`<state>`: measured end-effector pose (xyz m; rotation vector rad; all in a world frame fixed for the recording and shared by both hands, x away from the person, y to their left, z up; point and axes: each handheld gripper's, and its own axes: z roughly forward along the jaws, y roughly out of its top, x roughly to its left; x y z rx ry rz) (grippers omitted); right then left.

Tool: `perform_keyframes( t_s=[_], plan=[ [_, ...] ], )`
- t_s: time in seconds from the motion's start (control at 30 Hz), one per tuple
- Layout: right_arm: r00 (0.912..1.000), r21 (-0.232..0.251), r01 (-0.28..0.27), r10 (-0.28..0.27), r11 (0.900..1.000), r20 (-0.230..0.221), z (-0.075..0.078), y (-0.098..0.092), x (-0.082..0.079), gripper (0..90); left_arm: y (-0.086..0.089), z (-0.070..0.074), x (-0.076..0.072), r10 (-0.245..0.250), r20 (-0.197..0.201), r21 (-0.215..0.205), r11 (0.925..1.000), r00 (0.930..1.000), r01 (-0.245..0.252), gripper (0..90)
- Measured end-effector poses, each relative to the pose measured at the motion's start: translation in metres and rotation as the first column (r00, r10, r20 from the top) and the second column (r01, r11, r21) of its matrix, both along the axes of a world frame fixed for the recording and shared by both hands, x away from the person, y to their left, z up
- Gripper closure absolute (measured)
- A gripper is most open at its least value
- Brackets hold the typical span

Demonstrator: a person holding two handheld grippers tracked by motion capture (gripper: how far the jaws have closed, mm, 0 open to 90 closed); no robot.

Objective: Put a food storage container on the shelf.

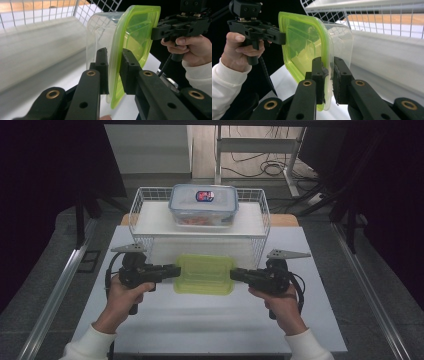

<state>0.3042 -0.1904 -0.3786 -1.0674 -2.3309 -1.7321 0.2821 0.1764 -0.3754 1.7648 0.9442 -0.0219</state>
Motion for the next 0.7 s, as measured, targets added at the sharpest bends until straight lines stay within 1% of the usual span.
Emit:
perform_keyframes(
  t_s=[0.33,0.5,0.7],
  plan=[
    [0.9994,0.004,-0.003,0.002,1.000,0.034,0.022,0.001,0.007,80.5,0.002,0.017,0.006,0.006,0.021,-0.016,0.9999,0.9998,-0.005,78.2],
    [0.9988,0.003,-0.005,0.005,1.000,0.049,0.030,0.003,0.010,80.5,0.003,0.024,0.008,0.009,0.032,-0.017,0.9998,0.9994,-0.009,78.2],
    [0.9985,0.008,-0.004,0.004,1.000,0.054,0.038,0.004,0.014,80.5,0.004,0.034,0.012,0.013,0.043,-0.012,0.9999,0.9990,-0.012,78.3]
  ],
)
